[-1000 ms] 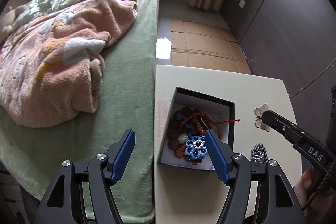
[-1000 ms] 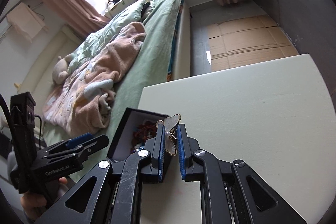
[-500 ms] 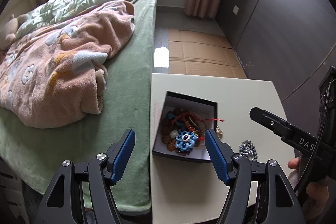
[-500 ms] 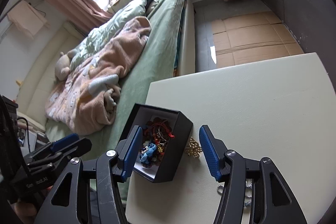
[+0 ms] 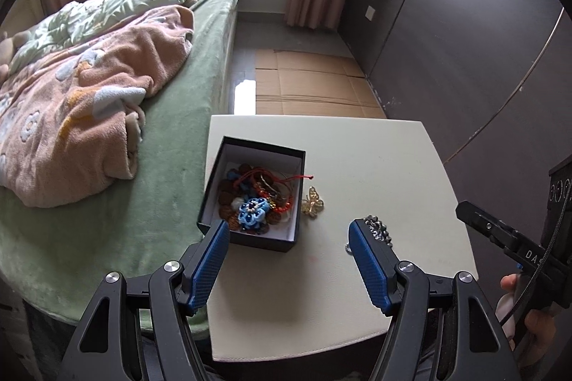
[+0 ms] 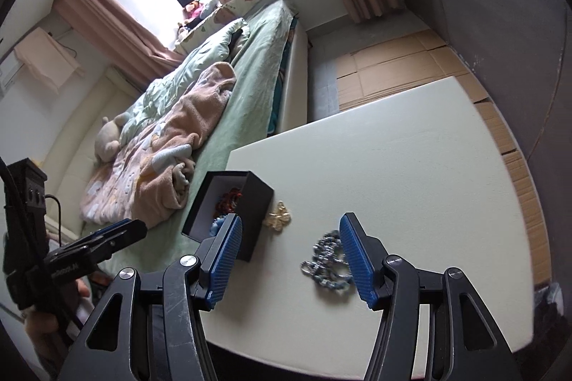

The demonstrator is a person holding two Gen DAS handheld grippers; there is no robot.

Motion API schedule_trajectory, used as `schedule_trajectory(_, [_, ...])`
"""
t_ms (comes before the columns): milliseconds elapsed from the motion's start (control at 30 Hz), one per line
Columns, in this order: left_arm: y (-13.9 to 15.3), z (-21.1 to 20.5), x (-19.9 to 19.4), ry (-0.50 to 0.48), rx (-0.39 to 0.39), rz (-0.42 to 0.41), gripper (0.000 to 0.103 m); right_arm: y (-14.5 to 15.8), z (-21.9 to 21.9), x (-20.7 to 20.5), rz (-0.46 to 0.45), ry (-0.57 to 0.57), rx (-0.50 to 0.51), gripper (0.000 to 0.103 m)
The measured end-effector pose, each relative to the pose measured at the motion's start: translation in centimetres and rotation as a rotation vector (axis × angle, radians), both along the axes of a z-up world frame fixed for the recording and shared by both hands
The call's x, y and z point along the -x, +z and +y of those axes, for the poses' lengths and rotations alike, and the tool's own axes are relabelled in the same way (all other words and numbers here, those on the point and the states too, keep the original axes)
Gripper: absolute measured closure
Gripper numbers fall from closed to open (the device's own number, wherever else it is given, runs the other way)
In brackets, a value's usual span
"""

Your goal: Organize jewelry

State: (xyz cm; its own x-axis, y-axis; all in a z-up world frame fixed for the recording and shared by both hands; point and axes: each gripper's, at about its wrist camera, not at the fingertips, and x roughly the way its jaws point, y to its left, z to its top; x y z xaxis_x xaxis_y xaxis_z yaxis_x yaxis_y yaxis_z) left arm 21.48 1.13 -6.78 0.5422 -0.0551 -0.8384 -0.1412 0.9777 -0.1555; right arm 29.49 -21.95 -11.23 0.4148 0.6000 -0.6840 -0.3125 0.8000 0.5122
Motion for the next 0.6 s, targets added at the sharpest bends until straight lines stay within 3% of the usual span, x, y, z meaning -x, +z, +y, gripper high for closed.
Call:
schedule_trajectory(400, [-3.1, -1.2, -0.2, -0.014, 0.050, 0.029, 0.033, -1.1, -5.7, 1.2, 0.018, -0.066, 0.043, 0.045])
schedule_trajectory(600, [-3.6, 0.8, -0.3, 0.005, 0.047, 0.039, 0.033, -2.8, -4.9, 0.0, 0.030, -0.051, 0.079, 0.045])
